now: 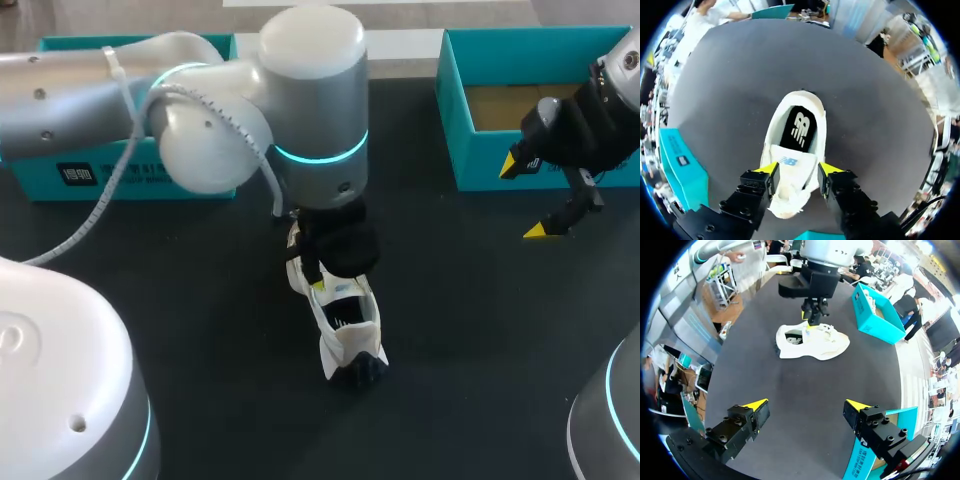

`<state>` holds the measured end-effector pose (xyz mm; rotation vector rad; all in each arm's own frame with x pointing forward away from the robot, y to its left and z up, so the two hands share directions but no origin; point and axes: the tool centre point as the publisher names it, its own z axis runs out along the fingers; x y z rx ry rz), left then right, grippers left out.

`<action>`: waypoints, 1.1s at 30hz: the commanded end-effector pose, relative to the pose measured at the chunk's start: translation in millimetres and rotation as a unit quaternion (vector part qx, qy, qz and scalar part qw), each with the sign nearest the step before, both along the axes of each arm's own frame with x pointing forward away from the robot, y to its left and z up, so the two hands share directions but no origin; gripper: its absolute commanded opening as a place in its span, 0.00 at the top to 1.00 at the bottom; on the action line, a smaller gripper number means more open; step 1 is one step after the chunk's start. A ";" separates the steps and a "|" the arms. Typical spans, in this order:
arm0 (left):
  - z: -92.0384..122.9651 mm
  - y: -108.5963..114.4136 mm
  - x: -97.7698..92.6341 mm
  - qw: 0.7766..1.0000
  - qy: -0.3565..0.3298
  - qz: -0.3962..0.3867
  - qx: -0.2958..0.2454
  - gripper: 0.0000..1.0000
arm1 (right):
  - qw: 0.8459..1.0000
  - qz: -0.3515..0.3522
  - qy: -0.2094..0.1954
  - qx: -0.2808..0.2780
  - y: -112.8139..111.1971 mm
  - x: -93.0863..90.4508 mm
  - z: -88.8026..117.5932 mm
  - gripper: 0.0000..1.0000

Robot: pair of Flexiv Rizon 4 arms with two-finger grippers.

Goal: Take the shoe out of the shoebox, open the shoe tongue, remove and reinsert the insole, then place the shoe into the shoebox

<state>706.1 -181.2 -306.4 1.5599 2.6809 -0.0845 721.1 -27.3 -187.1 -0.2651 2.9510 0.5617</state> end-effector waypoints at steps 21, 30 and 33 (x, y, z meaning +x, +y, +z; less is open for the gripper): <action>13.9 31.0 -40.7 0.922 -0.048 0.382 -0.042 0.00 | 1.000 -0.001 0.001 -0.002 1.6 1.2 -1.0 0.00; 13.3 27.8 -63.2 0.857 -0.061 0.510 -0.046 0.00 | 1.000 -0.001 0.001 -0.002 1.6 1.2 -1.0 0.00; 13.3 27.8 -63.2 0.857 -0.061 0.510 -0.046 0.00 | 1.000 -0.001 0.001 -0.002 1.6 1.2 -1.0 0.00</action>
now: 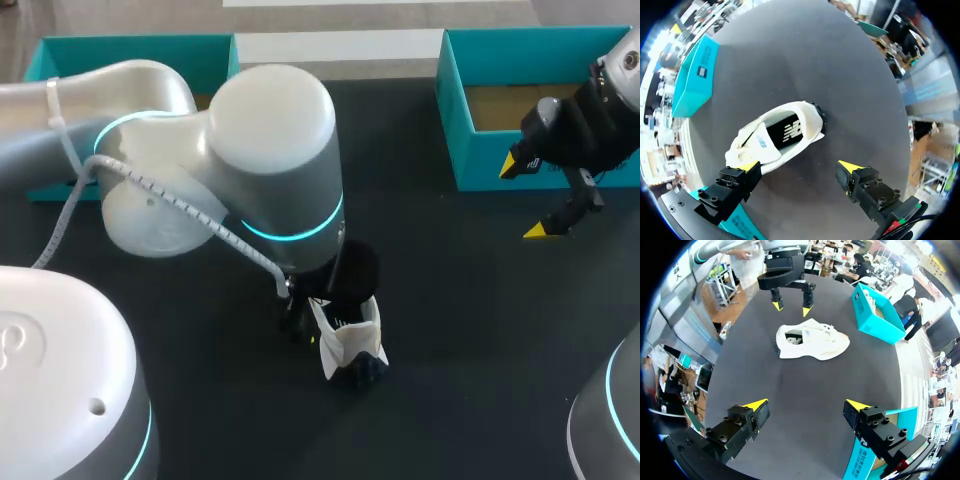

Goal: Take the shoe out of the shoebox, open the shoe tongue, remove and reinsert the insole, then place the shoe into the shoebox

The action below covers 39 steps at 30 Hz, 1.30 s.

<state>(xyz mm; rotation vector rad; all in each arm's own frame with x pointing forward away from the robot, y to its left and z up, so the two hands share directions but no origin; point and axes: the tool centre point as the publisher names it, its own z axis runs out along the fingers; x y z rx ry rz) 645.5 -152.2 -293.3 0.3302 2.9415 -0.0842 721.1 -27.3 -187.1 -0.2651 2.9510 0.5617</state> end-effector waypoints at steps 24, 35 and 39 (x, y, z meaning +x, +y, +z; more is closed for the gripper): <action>-28.9 -49.2 -24.1 0.992 0.008 0.125 -0.034 0.00 | 1.000 -0.001 0.001 -0.002 1.6 1.2 -1.0 0.00; -56.3 -58.8 -32.8 0.985 0.009 0.167 -0.051 0.14 | 1.000 -0.001 0.001 -0.002 1.6 1.2 -1.0 0.00; -66.4 -63.5 -31.6 0.982 0.011 0.181 -0.055 0.23 | 1.000 -0.001 0.001 -0.002 1.6 1.2 -1.0 0.00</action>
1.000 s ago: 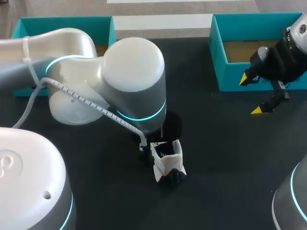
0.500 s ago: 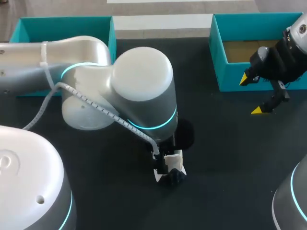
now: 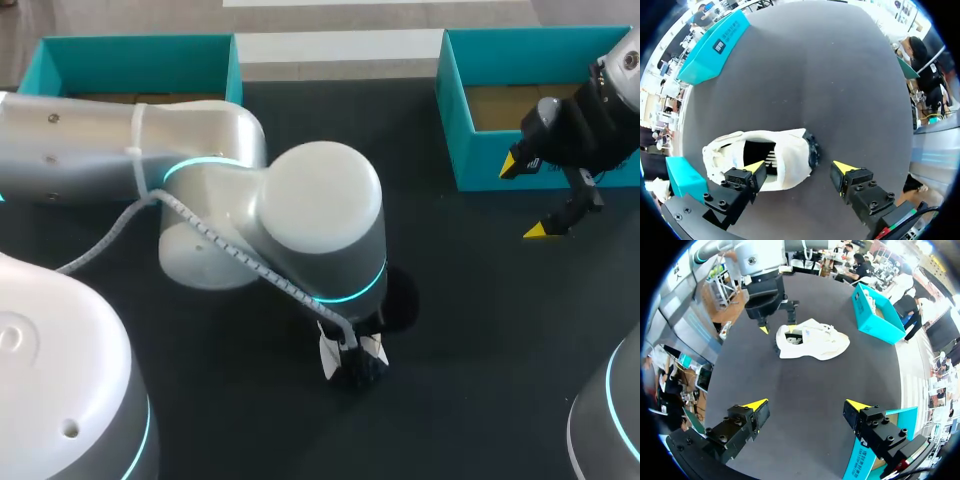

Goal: Take the shoe out of the shoebox, open the shoe tongue, remove and reinsert the insole, then place the shoe into the shoebox

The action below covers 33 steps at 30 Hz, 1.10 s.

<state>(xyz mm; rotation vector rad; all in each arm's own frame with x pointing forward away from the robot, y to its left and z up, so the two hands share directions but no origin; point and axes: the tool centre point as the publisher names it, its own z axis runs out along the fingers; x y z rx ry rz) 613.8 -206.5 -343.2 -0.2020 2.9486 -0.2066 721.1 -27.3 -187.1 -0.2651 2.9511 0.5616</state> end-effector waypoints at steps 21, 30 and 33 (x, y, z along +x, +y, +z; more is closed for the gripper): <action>-55.5 -8.0 -1.8 0.998 0.036 0.048 -0.005 0.58 | 1.000 -0.001 0.001 -0.002 1.6 1.2 -1.0 0.00; -56.4 -2.1 -3.8 0.997 0.072 0.038 -0.014 1.00 | 1.000 -0.001 0.001 -0.002 1.6 1.2 -1.0 0.00; -50.5 1.0 -6.8 0.995 0.094 0.030 -0.015 1.00 | 1.000 -0.001 0.001 -0.002 1.6 1.2 -1.0 0.00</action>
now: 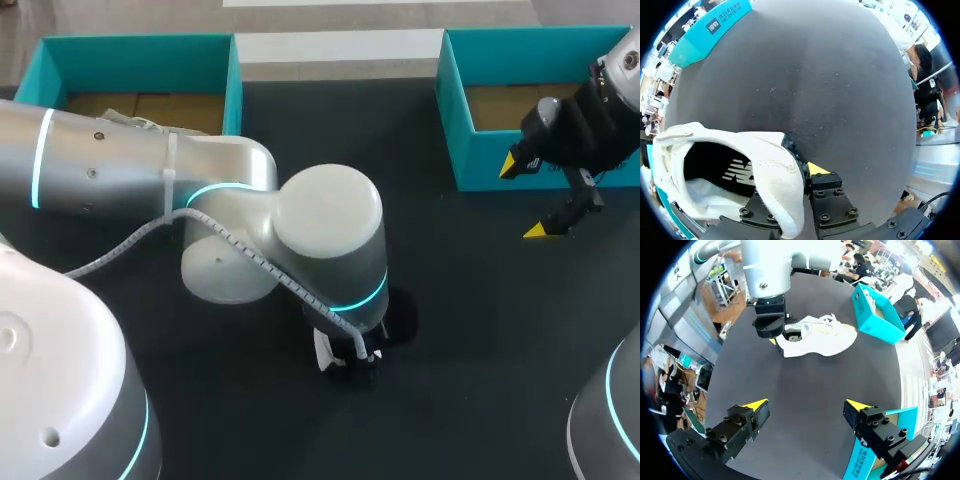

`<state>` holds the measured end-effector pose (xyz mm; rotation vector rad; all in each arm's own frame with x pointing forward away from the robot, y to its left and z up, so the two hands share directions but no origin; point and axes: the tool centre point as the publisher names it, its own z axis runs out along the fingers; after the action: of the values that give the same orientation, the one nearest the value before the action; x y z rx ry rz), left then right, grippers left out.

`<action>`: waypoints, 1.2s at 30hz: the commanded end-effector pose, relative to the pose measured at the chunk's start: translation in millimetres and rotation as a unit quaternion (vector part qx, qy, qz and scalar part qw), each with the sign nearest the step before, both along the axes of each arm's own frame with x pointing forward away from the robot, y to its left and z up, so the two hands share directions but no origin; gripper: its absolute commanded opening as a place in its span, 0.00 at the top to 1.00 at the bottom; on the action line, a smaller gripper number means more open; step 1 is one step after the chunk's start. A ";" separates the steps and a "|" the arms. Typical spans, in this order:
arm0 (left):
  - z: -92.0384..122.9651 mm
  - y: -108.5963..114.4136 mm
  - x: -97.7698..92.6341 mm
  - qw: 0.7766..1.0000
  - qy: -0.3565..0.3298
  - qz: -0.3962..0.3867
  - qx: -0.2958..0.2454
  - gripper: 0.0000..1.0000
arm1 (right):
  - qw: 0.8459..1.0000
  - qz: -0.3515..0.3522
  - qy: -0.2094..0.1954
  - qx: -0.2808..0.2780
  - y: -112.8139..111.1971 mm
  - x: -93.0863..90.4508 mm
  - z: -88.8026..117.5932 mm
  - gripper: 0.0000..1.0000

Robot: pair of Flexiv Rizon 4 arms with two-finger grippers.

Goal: Take the shoe out of the shoebox, open the shoe tongue, remove and reinsert the insole, then place the shoe into the shoebox

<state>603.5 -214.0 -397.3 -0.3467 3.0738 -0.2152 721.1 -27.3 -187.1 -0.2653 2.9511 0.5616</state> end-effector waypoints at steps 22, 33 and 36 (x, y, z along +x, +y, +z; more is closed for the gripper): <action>130.0 29.9 -6.8 0.994 0.110 -0.026 0.008 1.00 | 1.000 -0.001 0.001 -0.002 1.6 1.3 -1.0 0.00; 174.8 30.9 4.1 0.993 0.117 -0.010 0.023 1.00 | 1.000 -0.001 0.001 -0.002 1.6 1.3 -1.0 0.00; 179.5 29.4 7.9 0.993 0.110 -0.005 0.038 1.00 | 1.000 -0.001 0.001 -0.002 1.6 1.3 -1.0 0.00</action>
<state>609.0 -180.2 -239.9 -0.3654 3.3027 -0.1121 721.1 -27.3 -187.1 -0.2653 2.9511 0.5616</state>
